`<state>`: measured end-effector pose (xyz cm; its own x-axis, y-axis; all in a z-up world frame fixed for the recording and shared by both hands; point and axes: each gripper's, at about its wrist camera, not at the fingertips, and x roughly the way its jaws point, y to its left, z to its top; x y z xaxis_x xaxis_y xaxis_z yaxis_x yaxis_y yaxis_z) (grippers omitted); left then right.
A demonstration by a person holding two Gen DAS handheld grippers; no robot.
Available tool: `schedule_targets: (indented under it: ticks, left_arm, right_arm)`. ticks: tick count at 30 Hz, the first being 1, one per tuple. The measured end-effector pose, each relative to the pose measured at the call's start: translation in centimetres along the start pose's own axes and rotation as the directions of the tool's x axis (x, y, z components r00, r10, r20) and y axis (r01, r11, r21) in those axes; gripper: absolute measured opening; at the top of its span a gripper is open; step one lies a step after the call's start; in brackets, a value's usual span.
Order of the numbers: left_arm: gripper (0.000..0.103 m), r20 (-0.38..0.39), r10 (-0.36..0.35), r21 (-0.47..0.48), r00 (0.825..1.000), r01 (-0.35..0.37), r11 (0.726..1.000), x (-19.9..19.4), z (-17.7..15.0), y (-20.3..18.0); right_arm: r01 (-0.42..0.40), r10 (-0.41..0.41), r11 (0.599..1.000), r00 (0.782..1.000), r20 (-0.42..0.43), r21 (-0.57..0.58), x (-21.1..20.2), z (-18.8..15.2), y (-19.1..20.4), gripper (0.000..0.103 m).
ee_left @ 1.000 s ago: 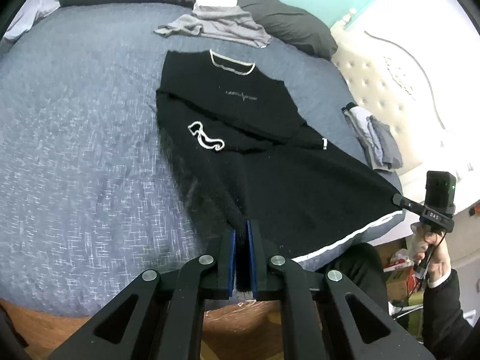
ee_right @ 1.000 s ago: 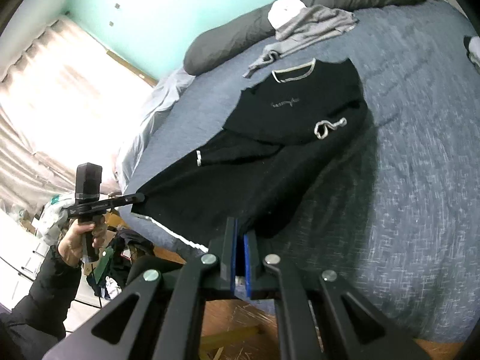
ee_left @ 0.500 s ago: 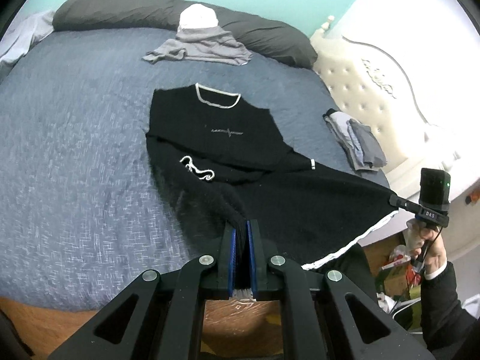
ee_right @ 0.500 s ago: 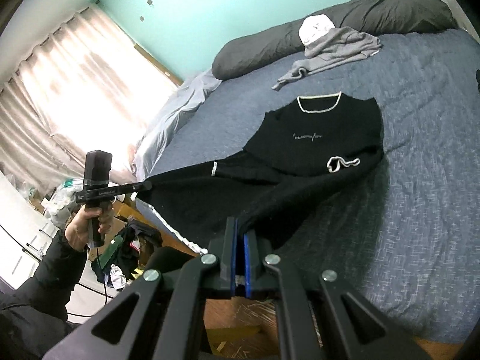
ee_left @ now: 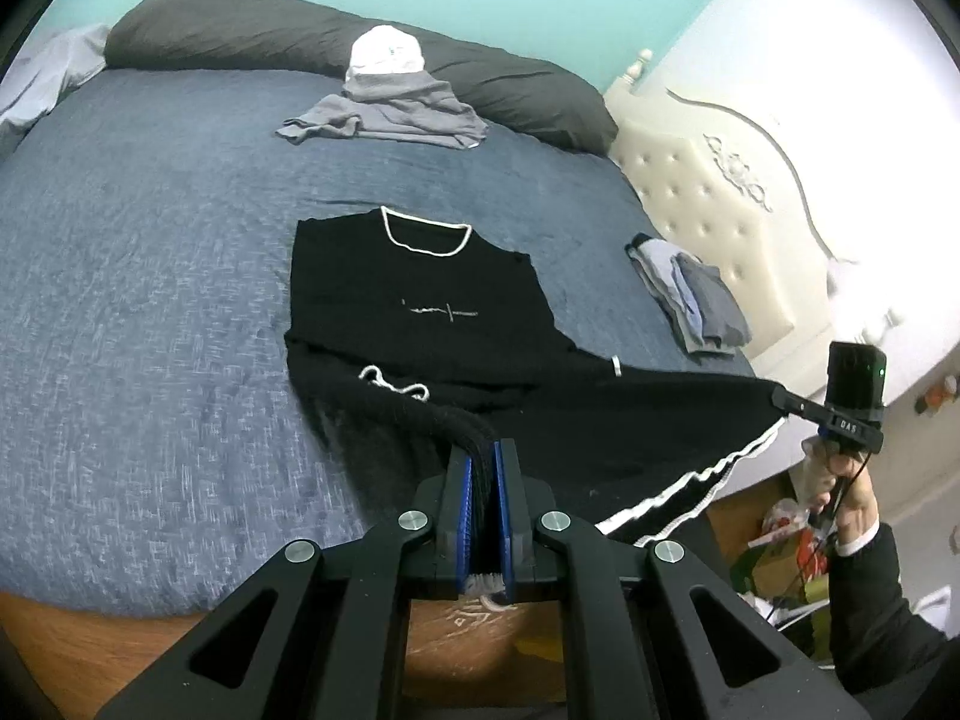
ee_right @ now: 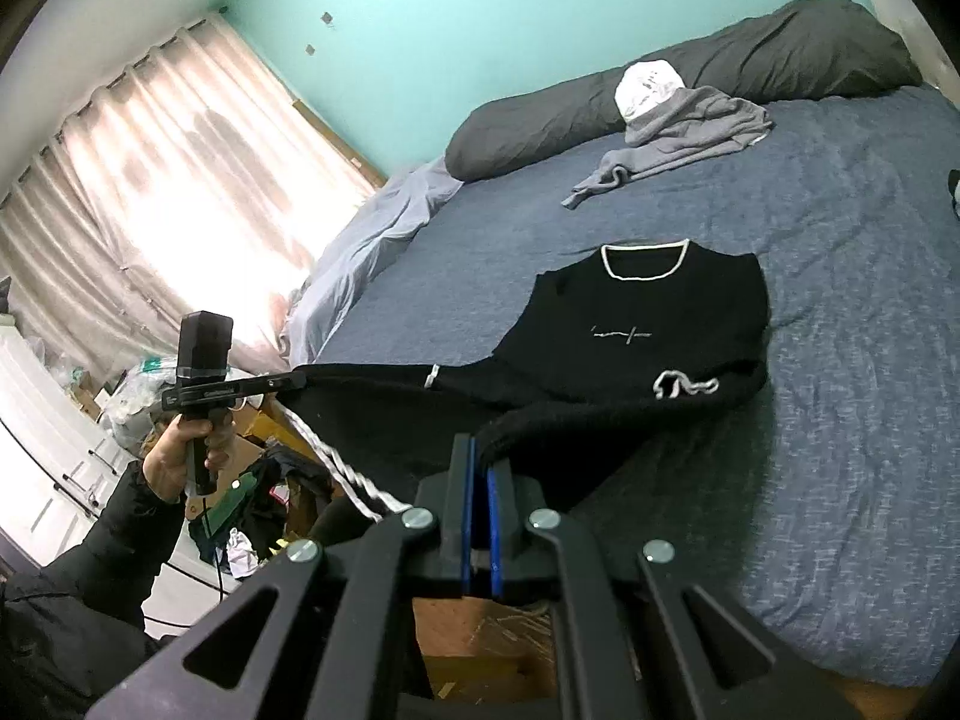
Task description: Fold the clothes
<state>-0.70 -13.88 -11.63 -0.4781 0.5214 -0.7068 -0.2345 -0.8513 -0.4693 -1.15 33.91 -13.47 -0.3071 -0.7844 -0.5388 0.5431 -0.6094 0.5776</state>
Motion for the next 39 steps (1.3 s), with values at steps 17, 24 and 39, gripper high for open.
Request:
schedule_targets:
  ticks: [17, 24, 39]
  left_arm:
    - [0.008, 0.007, -0.01, -0.128, 1.0, 0.011, 0.992, 8.4, 10.7, 7.8]
    - [0.008, -0.014, -0.022, -0.184, 1.0, 0.019, 0.983, 13.2, 15.6, 11.6]
    - [0.008, -0.061, -0.042, -0.289, 0.997, 0.023, 0.957, 23.5, 22.7, 19.0]
  right_arm:
    - [0.071, -0.068, 0.99, 0.997, -0.029, 0.119, 5.8, 9.1, -8.4, 0.003]
    - [0.099, -0.091, 0.98, 0.994, -0.054, 0.173, 9.8, 13.4, -13.5, 0.003]
    - [0.143, -0.121, 0.951, 0.988, -0.094, 0.275, 18.1, 20.4, -23.6, 0.003]
